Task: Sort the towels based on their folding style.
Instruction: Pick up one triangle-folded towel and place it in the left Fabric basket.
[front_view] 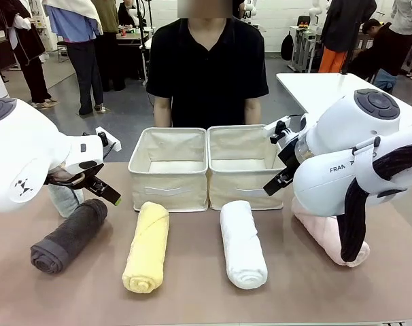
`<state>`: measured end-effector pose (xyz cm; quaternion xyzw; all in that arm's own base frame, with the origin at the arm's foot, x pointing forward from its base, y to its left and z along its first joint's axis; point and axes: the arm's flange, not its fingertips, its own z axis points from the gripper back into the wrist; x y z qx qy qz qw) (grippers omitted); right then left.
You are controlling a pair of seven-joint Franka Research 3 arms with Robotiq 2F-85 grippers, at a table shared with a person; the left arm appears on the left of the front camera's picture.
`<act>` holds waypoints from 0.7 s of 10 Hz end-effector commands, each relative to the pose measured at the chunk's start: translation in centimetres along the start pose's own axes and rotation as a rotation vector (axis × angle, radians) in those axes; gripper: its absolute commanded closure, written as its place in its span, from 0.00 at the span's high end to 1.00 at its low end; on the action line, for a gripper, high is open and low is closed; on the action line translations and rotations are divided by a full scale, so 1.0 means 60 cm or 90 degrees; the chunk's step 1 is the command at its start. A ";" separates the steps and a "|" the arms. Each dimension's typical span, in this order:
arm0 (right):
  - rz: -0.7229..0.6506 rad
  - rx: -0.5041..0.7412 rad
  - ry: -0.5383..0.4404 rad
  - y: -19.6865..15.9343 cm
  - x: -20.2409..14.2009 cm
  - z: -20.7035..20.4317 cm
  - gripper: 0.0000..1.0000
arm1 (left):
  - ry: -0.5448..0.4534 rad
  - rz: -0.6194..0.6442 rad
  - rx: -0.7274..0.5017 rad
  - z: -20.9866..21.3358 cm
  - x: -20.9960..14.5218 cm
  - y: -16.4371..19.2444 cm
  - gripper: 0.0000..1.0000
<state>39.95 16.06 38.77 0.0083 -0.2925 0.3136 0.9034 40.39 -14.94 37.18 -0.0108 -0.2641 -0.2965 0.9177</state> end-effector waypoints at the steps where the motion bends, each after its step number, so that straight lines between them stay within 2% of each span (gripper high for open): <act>1: -0.001 -0.001 -0.003 -0.001 0.002 0.002 1.00 | 0.000 0.000 0.000 0.000 0.000 0.000 1.00; 3: 0.000 0.000 0.000 0.000 0.000 0.000 1.00 | 0.000 0.000 0.000 0.000 0.000 0.000 1.00; 4: -0.001 -0.019 -0.007 0.013 0.020 0.046 1.00 | 0.010 -0.033 0.003 0.067 0.023 -0.011 1.00; 5: 0.006 -0.013 0.011 0.034 0.045 0.111 1.00 | 0.041 -0.065 -0.027 0.134 0.046 -0.022 1.00; 7: 0.024 -0.056 0.062 0.064 0.095 0.236 1.00 | 0.105 -0.094 -0.038 0.246 0.091 -0.029 1.00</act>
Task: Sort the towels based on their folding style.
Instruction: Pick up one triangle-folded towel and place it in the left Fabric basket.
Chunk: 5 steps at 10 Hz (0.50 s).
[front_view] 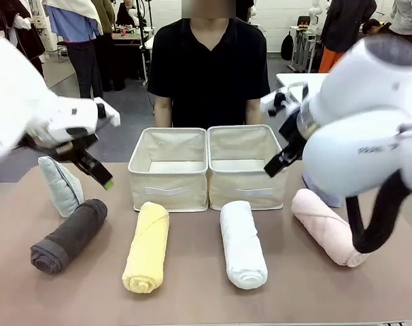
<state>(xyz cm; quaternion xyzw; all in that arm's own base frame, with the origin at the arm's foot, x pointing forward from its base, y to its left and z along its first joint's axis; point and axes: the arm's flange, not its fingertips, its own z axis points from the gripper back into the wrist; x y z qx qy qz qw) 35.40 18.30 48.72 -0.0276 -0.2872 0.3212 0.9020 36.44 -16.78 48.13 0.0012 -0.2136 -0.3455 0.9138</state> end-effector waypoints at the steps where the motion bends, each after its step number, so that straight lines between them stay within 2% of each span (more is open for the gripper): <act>1: -0.001 -0.041 0.065 0.021 0.055 0.141 1.00 | 0.062 -0.041 -0.018 0.132 0.038 0.005 1.00; 2: -0.005 -0.073 0.067 0.029 0.064 0.211 1.00 | 0.066 -0.046 0.012 0.184 0.041 0.000 1.00; 5: -0.064 -0.135 -0.031 0.042 0.074 0.382 1.00 | 0.040 -0.024 0.081 0.318 0.053 -0.014 1.00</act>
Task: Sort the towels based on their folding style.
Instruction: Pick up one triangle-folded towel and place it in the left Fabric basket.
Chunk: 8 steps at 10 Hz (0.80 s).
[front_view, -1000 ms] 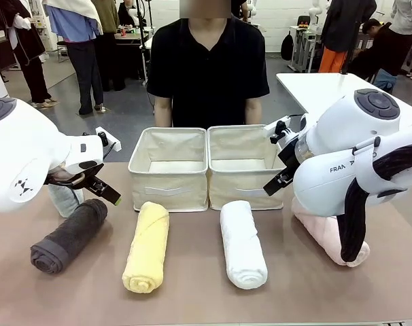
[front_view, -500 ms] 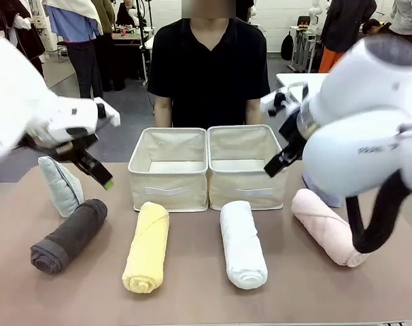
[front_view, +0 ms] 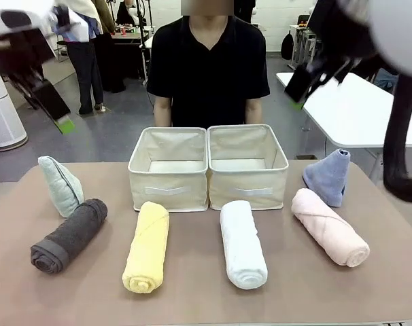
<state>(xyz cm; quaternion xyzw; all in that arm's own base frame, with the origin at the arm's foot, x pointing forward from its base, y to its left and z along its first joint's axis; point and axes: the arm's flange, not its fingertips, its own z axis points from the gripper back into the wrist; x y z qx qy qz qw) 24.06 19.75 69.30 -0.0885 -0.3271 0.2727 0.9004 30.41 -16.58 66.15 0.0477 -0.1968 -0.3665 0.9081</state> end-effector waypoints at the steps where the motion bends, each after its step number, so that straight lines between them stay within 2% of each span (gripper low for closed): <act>1: -0.043 -0.041 -0.015 -0.012 0.006 0.006 1.00 | -0.011 0.025 0.046 0.016 0.003 0.006 1.00; 2: 0.000 0.000 0.000 0.000 0.000 0.000 1.00 | -0.067 -0.007 0.045 0.013 -0.004 -0.002 1.00; 3: 0.000 0.000 0.000 0.000 0.000 0.000 1.00 | -0.014 0.005 0.017 0.026 0.003 0.004 1.00; 7: -0.009 -0.003 0.000 -0.003 0.002 0.004 1.00 | -0.024 0.005 0.021 0.029 0.006 0.005 1.00; 8: 0.036 0.250 0.079 -0.062 -0.010 -0.004 1.00 | 0.000 -0.146 -0.174 0.025 -0.013 0.062 1.00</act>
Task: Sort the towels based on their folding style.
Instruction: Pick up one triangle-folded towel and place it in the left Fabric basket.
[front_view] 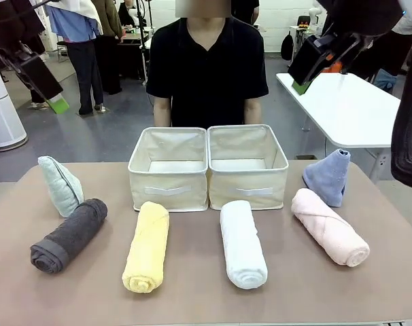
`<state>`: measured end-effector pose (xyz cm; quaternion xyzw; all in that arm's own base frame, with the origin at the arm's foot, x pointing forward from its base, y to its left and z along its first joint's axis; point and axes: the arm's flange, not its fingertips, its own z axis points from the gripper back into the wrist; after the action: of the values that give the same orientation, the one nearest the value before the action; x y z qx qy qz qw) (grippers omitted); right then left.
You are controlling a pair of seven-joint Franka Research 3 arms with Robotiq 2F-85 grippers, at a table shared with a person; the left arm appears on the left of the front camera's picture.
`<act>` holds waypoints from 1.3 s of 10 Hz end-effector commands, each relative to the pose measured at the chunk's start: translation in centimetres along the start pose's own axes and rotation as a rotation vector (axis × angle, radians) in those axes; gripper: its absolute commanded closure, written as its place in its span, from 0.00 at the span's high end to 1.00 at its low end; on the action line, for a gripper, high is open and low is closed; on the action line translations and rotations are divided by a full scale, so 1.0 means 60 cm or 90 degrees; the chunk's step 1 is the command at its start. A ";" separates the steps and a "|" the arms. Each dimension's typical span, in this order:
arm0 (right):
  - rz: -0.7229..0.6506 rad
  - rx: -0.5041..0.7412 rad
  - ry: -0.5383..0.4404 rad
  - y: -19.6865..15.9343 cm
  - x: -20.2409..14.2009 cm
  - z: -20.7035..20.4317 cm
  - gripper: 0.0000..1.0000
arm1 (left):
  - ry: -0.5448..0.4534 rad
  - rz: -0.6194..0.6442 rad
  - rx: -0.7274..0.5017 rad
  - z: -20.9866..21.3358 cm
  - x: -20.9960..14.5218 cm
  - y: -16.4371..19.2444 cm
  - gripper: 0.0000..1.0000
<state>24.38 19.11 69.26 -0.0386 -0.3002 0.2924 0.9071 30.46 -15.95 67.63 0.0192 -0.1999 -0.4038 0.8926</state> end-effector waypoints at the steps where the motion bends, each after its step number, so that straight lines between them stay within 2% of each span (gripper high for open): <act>1: 0.017 0.371 0.071 -0.126 -0.020 0.008 1.00 | -0.001 -0.178 -0.279 0.004 -0.041 0.088 1.00; 2: 0.027 0.483 0.054 -0.184 -0.035 0.012 1.00 | -0.060 -0.209 -0.345 -0.004 -0.059 0.121 1.00; 4: 0.077 0.713 -0.074 -0.277 -0.051 0.022 1.00 | -0.227 -0.277 -0.447 0.000 -0.080 0.192 1.00; 5: 0.104 0.826 -0.128 -0.325 -0.068 0.017 1.00 | -0.306 -0.276 -0.479 -0.002 -0.104 0.216 1.00; 6: 0.095 0.868 -0.179 -0.361 -0.083 0.007 1.00 | -0.379 -0.246 -0.499 0.005 -0.120 0.241 1.00; 7: 0.097 0.885 -0.216 -0.386 -0.098 -0.002 1.00 | -0.434 -0.208 -0.500 0.014 -0.133 0.265 1.00; 8: 0.083 0.883 -0.227 -0.402 -0.111 -0.011 1.00 | -0.472 -0.178 -0.487 0.027 -0.160 0.270 1.00; 9: 0.066 0.872 -0.247 -0.415 -0.123 -0.018 1.00 | -0.511 -0.164 -0.470 0.047 -0.188 0.305 1.00; 10: 0.056 0.854 -0.252 -0.422 -0.132 -0.024 1.00 | -0.530 -0.153 -0.433 0.057 -0.207 0.308 1.00; 12: 0.033 0.799 -0.271 -0.435 -0.153 -0.034 1.00 | -0.508 -0.087 -0.303 0.063 -0.239 0.318 1.00; 13: 0.013 0.746 -0.280 -0.443 -0.171 -0.039 1.00 | -0.499 -0.064 -0.286 0.062 -0.269 0.330 1.00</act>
<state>33.54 -8.68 68.36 0.5574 -0.2388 0.4230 0.6733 34.25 10.12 70.73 -0.3523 -0.4224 -0.4655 0.6934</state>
